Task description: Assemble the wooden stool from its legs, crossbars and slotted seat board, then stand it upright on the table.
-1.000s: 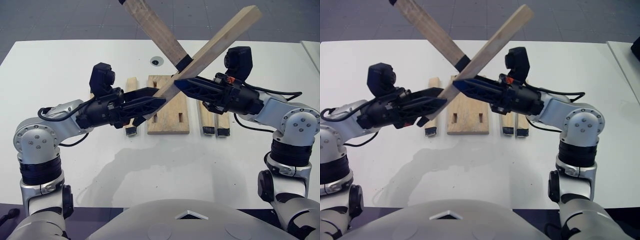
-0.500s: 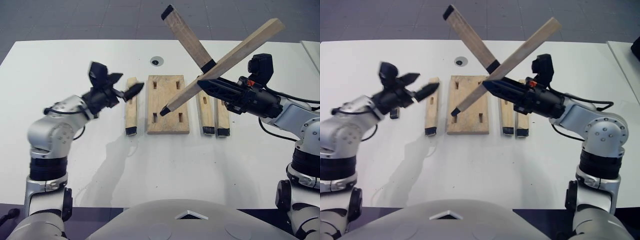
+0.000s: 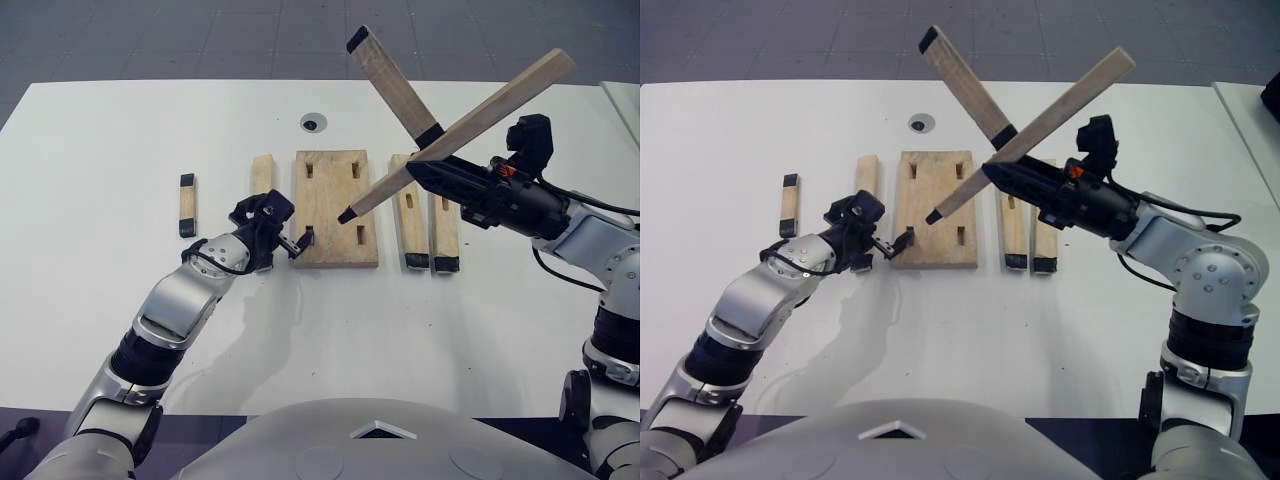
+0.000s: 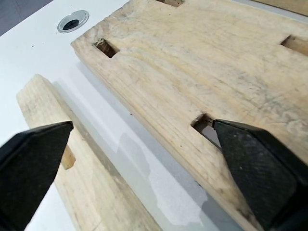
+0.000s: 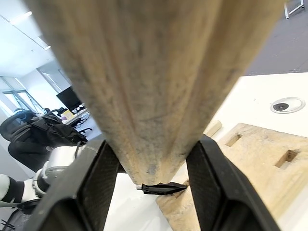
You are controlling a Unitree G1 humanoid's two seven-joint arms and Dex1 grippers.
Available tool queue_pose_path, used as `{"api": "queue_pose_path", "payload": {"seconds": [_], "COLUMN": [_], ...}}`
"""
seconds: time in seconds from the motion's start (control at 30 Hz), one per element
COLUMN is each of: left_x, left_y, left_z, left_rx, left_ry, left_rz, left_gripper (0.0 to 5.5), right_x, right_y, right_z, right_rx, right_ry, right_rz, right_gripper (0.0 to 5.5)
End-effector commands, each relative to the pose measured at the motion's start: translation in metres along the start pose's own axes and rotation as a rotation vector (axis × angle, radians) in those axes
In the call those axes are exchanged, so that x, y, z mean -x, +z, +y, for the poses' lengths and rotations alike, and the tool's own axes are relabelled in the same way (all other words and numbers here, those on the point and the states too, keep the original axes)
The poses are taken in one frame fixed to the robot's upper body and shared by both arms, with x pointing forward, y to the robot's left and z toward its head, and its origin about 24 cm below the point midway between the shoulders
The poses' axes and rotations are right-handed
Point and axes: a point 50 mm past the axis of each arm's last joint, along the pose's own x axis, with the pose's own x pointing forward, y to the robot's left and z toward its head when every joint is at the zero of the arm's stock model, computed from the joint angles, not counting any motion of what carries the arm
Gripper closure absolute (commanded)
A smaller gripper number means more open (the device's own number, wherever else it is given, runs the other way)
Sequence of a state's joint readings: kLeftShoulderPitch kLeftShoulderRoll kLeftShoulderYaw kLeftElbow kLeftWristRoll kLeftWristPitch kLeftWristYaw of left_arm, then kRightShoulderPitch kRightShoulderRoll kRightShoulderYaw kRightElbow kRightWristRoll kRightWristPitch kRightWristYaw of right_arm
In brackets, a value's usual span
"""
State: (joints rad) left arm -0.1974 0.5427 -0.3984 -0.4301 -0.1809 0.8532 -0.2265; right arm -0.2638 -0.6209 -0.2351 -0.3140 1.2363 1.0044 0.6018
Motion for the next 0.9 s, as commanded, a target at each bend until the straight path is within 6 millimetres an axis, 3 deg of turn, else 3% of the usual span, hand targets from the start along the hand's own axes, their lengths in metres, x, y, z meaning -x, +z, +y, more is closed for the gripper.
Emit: {"api": "queue_pose_path", "payload": {"seconds": [0.03,0.27,0.47,0.67,0.9], "left_x": [0.007,0.029,0.030,0.032,0.031], "left_y": [-0.032,-0.088,-0.084,-0.090,-0.091], "left_z": [-0.002,0.021,0.038,0.038,0.048], "left_rx": [-0.054,-0.181,-0.339,-0.438,-0.467], "left_ry": [-0.073,-0.168,-0.282,-0.449,-0.435], "left_rz": [0.215,0.413,0.281,0.208,0.197], "left_gripper": [0.10,0.10,0.10,0.10,0.10], "right_x": [-0.008,-0.025,-0.040,-0.052,-0.052], "right_y": [0.010,0.009,-0.002,-0.001,-0.020], "right_z": [-0.006,-0.035,-0.047,-0.055,-0.067], "right_rx": [0.108,0.334,0.409,0.427,0.397], "right_ry": [-0.045,-0.171,-0.143,-0.096,-0.071], "right_rz": [-0.029,0.047,0.143,0.178,0.307], "right_gripper": [3.46,3.46,3.46,3.46,3.46]}}
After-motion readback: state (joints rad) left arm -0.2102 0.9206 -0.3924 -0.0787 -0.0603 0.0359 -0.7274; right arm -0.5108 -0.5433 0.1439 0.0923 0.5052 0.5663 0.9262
